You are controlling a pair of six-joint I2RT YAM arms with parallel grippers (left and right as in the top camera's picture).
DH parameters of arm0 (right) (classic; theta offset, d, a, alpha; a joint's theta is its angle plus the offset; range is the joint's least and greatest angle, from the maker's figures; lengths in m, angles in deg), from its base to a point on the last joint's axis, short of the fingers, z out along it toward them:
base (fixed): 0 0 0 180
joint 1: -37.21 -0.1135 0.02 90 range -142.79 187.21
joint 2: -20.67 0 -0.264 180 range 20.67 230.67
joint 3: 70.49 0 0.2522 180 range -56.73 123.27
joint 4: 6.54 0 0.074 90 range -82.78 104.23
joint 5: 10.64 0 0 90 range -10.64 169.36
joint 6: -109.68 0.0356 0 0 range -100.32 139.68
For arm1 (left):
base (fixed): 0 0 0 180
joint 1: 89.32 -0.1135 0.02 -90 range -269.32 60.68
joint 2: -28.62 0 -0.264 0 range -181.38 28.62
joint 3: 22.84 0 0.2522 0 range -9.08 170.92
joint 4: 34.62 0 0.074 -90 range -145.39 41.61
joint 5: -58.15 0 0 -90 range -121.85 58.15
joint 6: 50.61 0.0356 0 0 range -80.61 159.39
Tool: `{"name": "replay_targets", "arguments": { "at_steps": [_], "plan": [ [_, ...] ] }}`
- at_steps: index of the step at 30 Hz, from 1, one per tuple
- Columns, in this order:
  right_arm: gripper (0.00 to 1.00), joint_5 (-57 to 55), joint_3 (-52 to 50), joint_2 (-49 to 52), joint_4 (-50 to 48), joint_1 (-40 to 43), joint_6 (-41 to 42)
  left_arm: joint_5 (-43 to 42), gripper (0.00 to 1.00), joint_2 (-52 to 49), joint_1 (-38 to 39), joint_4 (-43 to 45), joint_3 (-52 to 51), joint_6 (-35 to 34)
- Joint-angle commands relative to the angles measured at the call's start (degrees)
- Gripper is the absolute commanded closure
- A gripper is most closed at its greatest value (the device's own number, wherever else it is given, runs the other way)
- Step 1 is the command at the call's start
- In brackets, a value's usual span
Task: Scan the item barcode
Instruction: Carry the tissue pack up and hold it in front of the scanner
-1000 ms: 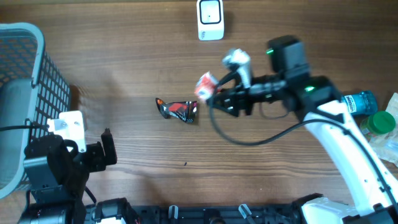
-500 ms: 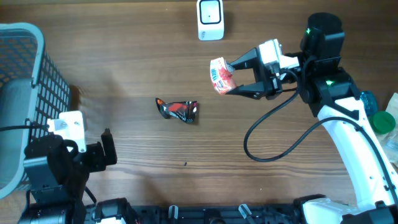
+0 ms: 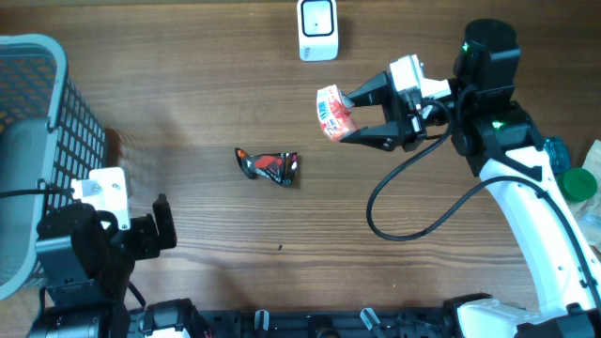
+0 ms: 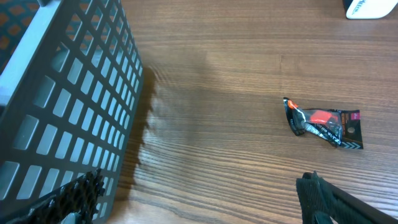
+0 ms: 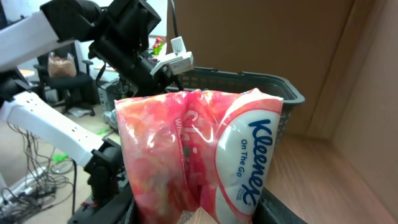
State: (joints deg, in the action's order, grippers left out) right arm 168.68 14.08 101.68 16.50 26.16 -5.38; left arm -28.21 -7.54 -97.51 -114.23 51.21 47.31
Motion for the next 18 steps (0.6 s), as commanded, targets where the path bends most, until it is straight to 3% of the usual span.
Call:
{"name": "replay_targets", "arguments": {
  "at_steps": [1, 2, 4, 7, 10, 15, 16, 18],
  "plan": [
    [0.53, -9.18, 0.81, 0.04, -0.22, 0.04, 11.65, 0.76, 0.00, 0.09, 0.35, 0.17, -0.02, 0.85],
    [0.43, -18.84, 0.81, 0.63, 0.00, 0.02, 21.88, 0.76, 0.00, 0.09, 0.35, 0.17, -0.02, 0.85],
    [0.41, -29.68, 0.81, 2.14, 1.92, 0.02, 34.25, 0.76, 0.00, 0.09, 0.35, 0.17, -0.02, 0.85],
    [0.32, -38.73, 0.81, 6.88, 0.24, 0.02, 51.30, 0.76, 0.00, 0.09, 0.35, 0.17, -0.02, 0.85],
    [0.30, -40.41, 0.81, 13.33, -8.00, -0.02, 66.88, 0.76, 0.00, 0.09, 0.35, 0.17, -0.02, 0.85],
    [0.29, -36.41, 0.83, 30.45, -45.99, -0.57, 101.61, 0.76, 0.00, 0.09, 0.35, 0.17, -0.04, 0.85],
    [0.26, -34.34, 0.83, 32.70, -47.58, -0.92, 103.95, 0.74, 0.00, 0.09, 0.35, 0.17, -0.02, 0.85],
    [0.29, -33.44, 0.83, 34.01, -41.22, -2.38, 96.37, 0.76, 0.00, 0.09, 0.35, 0.17, -0.02, 0.85]
  ]
}}
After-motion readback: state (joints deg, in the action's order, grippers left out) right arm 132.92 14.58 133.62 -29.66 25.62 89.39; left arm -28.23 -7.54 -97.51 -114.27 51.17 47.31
